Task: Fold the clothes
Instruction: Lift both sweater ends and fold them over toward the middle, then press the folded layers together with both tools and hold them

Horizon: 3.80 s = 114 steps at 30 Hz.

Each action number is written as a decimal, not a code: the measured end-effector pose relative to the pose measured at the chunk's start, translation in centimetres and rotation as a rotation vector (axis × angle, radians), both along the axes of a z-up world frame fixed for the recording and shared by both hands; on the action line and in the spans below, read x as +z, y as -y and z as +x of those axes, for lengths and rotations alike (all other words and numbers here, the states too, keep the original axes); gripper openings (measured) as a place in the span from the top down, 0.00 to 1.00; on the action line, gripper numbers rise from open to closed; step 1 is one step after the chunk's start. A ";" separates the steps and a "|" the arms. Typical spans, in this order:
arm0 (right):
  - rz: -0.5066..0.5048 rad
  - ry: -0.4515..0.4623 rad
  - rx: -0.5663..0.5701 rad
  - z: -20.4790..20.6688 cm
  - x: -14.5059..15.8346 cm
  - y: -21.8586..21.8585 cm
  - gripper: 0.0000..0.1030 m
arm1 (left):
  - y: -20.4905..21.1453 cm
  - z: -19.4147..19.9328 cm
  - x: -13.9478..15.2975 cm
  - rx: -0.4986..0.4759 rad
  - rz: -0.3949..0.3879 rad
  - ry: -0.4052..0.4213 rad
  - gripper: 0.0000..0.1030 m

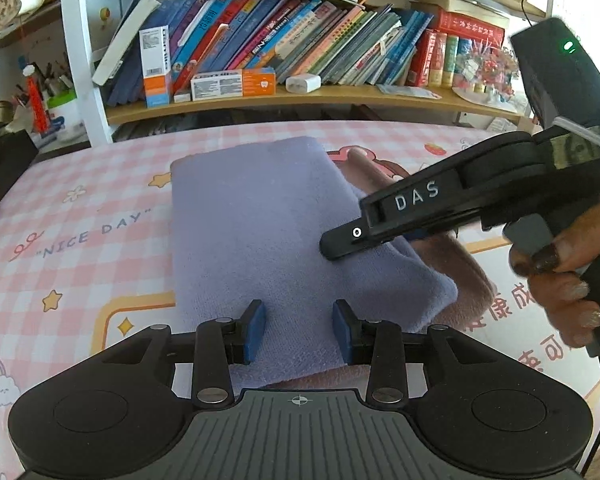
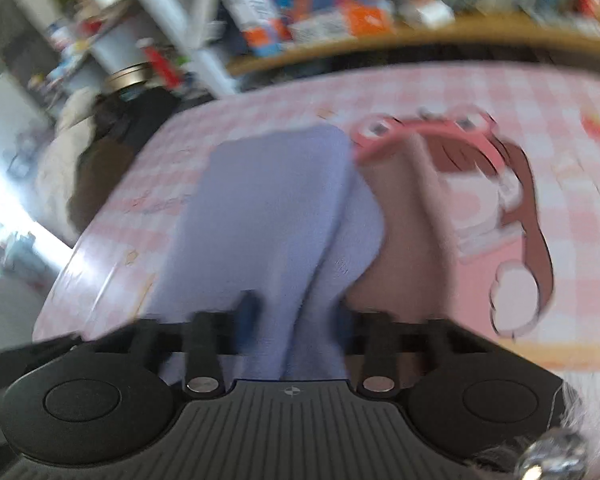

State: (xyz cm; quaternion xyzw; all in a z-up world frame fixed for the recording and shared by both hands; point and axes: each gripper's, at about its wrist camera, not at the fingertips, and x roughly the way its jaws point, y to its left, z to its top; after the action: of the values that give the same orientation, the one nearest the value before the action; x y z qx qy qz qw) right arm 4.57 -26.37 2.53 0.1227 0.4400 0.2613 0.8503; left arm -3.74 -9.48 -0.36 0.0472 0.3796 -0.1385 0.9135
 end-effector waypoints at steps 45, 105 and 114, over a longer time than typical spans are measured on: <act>0.079 -0.204 -0.159 -0.6 -2.7 4.1 0.22 | -9.7 3.4 -1.7 0.351 -0.463 -0.182 0.21; -0.066 0.120 -0.023 -8.7 2.0 2.4 0.71 | -2.9 -0.8 3.5 0.175 -0.318 -0.068 0.56; -0.039 0.185 -0.018 -9.5 3.8 1.8 0.71 | -3.2 -2.0 5.4 0.184 -0.308 -0.006 0.56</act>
State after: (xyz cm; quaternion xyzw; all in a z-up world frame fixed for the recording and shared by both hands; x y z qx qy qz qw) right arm -4.93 -28.14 6.30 0.0853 0.3633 0.2552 0.8919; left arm -5.78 -6.29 5.08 -0.1287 0.3595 -0.1111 0.9175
